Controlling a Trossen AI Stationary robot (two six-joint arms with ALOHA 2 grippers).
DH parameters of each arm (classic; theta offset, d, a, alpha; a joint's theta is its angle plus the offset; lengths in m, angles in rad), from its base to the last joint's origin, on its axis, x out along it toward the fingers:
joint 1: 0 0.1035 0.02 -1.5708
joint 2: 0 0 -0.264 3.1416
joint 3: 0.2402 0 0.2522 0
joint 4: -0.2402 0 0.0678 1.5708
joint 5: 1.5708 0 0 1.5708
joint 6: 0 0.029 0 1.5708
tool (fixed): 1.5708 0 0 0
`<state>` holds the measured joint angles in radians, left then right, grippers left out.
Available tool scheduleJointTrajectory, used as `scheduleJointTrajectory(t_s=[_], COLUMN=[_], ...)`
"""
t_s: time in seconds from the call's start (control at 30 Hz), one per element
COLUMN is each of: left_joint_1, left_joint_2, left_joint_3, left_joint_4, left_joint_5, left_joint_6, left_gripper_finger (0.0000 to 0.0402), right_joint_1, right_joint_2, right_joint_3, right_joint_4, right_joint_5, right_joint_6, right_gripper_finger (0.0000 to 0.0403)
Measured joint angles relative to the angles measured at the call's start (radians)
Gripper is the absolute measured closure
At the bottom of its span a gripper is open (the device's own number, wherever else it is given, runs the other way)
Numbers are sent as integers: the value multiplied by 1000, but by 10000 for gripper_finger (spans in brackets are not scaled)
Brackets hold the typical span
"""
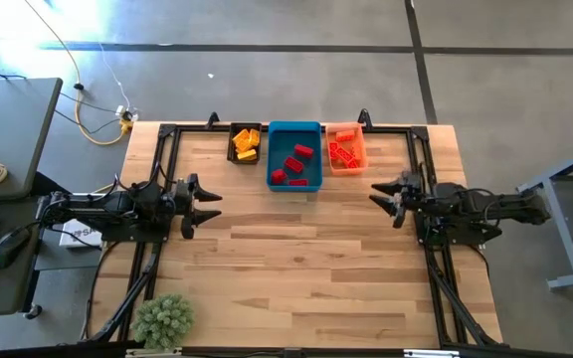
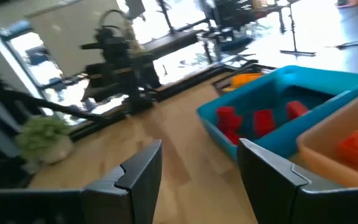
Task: Sort & place blocks by color
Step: Return to Home Position
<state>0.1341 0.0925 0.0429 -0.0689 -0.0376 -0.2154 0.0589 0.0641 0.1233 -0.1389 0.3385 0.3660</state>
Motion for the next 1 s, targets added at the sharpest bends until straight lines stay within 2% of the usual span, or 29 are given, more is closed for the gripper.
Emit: scheduleJointTrajectory(t_s=[0.27,0.4,1.0], left_joint_1=[0,0,0], left_joint_2=[0,0,0], left_joint_3=[0,0,1], left_joint_4=[0,0,0], left_joint_5=[0,0,0], left_joint_6=[1,1,1], left_gripper_finger=[188,188,188], right_joint_1=[0,0,0], right_joint_2=[-47,-45,-45], right_joint_3=[-106,-114,-114], right_joint_4=[175,177,173], right_joint_5=[-155,-238,-241], right_joint_6=[-24,-20,-26], right_gripper_finger=[208,208,208])
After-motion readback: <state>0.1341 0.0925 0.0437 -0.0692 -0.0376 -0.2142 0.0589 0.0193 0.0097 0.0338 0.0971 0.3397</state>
